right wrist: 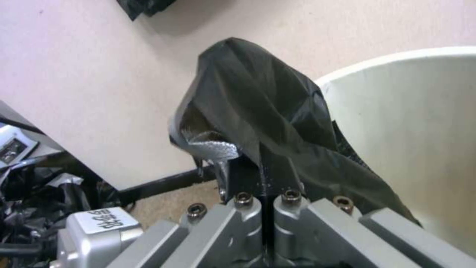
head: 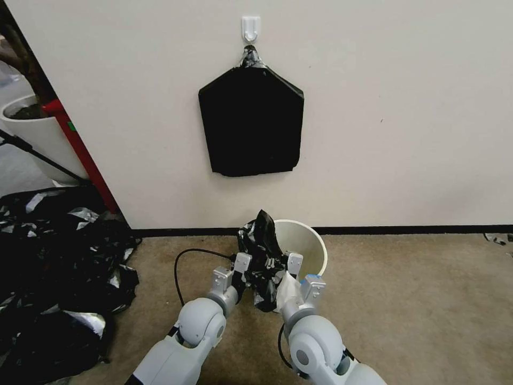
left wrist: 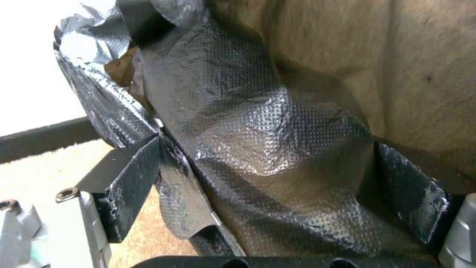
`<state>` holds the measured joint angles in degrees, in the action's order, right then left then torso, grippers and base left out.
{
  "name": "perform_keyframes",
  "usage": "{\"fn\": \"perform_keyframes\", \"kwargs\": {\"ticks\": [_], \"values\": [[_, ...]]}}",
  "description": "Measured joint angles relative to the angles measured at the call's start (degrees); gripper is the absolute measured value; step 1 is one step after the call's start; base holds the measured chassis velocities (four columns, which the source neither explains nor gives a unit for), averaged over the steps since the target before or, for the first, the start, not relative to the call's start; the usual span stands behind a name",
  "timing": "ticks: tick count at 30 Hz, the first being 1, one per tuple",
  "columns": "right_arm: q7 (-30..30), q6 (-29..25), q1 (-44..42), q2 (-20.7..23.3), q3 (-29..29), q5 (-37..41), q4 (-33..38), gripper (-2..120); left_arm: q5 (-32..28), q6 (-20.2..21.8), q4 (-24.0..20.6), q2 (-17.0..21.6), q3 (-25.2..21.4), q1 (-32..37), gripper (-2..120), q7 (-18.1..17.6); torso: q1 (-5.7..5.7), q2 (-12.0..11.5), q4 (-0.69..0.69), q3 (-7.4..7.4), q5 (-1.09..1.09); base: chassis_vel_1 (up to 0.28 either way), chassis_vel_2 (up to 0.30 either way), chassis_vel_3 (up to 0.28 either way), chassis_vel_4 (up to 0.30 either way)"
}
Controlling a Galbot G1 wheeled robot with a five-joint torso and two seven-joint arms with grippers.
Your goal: Place a trash bag onto the trash bin.
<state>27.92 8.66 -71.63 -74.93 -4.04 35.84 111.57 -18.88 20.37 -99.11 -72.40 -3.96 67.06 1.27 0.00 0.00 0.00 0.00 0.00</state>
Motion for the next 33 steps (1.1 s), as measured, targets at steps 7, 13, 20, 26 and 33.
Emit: {"fn": "perform_keyframes", "kwargs": {"ticks": [7,13,20,26,33], "values": [[-0.65,-0.57,0.01,-0.09,1.02,-1.96,-0.40,0,0.16,1.52,1.80,-0.35,0.41,-1.47,73,0.02,-0.01,0.01,0.02,-0.01,0.01,0.000,0.000,0.000,0.000],[-0.68,-1.51,0.24,-0.10,2.09,-4.55,-1.14,0,-0.10,5.73,1.87,-0.39,0.51,-2.33,60,-0.24,-0.01,0.02,0.03,-0.02,0.02,0.000,0.000,0.000,0.000],[-1.22,-3.79,0.46,0.13,3.82,-10.96,-2.71,0,-1.93,13.81,0.33,-0.27,-0.08,-2.74,42,-1.68,-0.01,0.02,0.02,-0.02,0.02,0.000,0.000,0.000,0.000],[-2.36,-6.91,0.13,0.60,4.80,-20.12,-5.39,0,-4.89,20.70,-0.56,0.22,-1.72,-3.07,23,-3.26,-0.01,0.00,-0.09,0.02,-0.01,0.000,0.000,0.000,0.000],[-2.45,-8.24,-0.63,1.16,5.97,-25.27,-6.76,0,-7.49,20.86,-1.04,0.77,-3.80,-2.95,2,-3.33,0.01,-0.03,-0.02,0.03,-0.04,0.000,0.000,0.000,0.000]]}}
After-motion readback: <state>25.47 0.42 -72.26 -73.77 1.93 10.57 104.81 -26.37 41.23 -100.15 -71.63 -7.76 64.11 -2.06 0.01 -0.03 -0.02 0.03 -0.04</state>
